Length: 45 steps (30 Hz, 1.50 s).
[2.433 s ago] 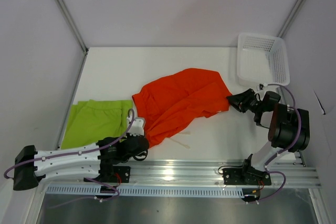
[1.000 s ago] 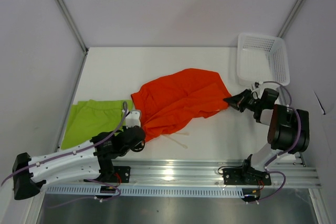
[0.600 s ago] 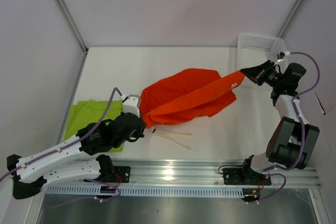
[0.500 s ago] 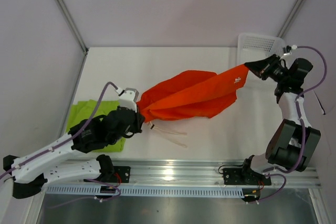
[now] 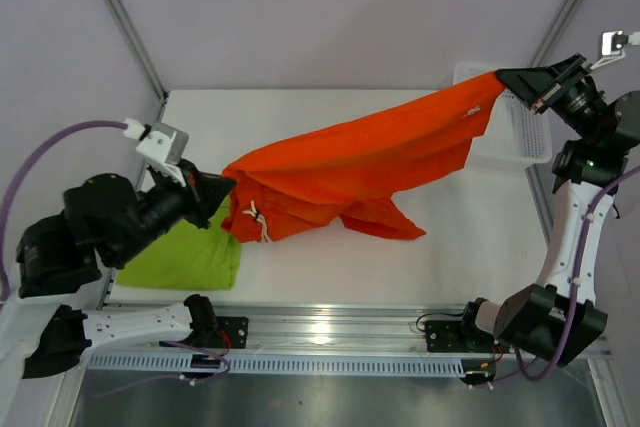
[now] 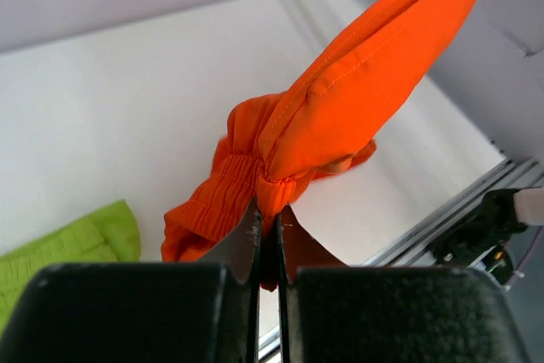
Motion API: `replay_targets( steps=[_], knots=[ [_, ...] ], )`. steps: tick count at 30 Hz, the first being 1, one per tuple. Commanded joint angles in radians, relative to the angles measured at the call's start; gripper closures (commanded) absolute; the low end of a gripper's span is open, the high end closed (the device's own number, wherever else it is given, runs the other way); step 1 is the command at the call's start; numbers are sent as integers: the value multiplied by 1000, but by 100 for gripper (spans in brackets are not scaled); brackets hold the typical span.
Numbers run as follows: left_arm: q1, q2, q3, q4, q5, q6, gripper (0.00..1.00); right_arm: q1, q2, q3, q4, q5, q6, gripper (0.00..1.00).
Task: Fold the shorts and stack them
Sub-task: Flatten the shorts out
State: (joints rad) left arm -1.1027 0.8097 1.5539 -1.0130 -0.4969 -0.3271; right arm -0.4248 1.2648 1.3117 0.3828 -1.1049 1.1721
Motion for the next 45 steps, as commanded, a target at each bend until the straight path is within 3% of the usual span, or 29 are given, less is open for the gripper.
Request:
replay_targets(
  steps=[1, 7, 11, 15, 20, 24, 33, 38, 43, 45],
  knots=[
    [7, 20, 174, -39, 50, 94, 100, -31, -105, 115, 36, 45, 25, 100],
    [7, 81, 334, -35, 109, 138, 100, -65, -284, 198, -180, 143, -169, 100],
    [9, 129, 413, -10, 141, 171, 100, -65, -346, 233, -220, 220, -252, 100],
    [7, 158, 449, 13, 106, 189, 100, -65, -291, 259, -182, 188, -189, 100],
    [9, 226, 543, -10, -46, 183, 100, -65, -226, 279, -84, 146, -101, 100],
    [7, 217, 626, 17, 127, 201, 100, -65, -268, 331, -157, 149, -139, 100],
    [7, 117, 482, 151, 349, 286, 100, -48, -465, 373, -245, 276, -313, 100],
    [9, 132, 445, 194, 264, 315, 100, -19, -460, 374, -272, 318, -339, 100],
    [21, 264, 573, 145, 42, 283, 100, -17, -371, 363, -245, 303, -264, 100],
    [81, 351, 623, 90, 85, 251, 100, -17, -332, 348, -207, 287, -220, 100]
  ],
)
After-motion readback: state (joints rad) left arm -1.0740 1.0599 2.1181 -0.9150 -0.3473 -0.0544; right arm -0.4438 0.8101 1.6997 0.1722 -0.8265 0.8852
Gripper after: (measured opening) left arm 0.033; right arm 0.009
